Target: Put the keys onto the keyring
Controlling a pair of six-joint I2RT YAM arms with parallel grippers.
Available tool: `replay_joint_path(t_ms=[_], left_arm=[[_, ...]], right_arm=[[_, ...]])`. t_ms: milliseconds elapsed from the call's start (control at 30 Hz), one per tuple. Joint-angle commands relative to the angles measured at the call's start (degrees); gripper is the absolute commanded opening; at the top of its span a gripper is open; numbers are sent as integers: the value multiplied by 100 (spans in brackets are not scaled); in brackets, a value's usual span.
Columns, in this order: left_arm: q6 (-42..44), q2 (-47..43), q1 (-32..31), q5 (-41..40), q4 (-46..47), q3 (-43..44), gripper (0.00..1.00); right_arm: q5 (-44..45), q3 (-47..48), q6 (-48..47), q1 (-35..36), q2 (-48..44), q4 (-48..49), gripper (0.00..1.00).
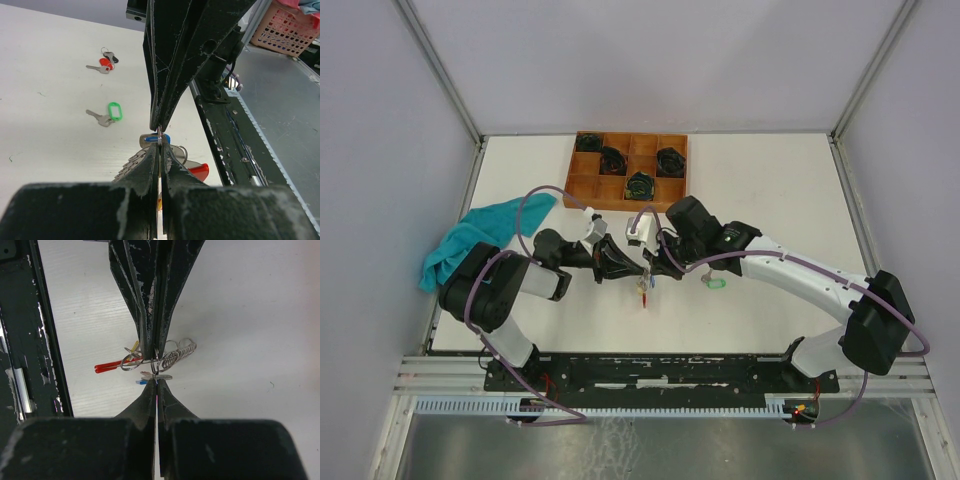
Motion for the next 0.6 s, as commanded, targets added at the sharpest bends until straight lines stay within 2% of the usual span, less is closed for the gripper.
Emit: replay_joint_path(t_ms=[0,367,567], left_arm=[[31,29,-131,160,1191,165,3],[18,72,-138,118,1197,181,3],[-10,75,-137,154,1190,201,3]], right_arm=[[-31,112,113,34,-217,765,1],[-214,-5,155,34,-263,1008,1],[-232,55,74,31,-345,786,1]])
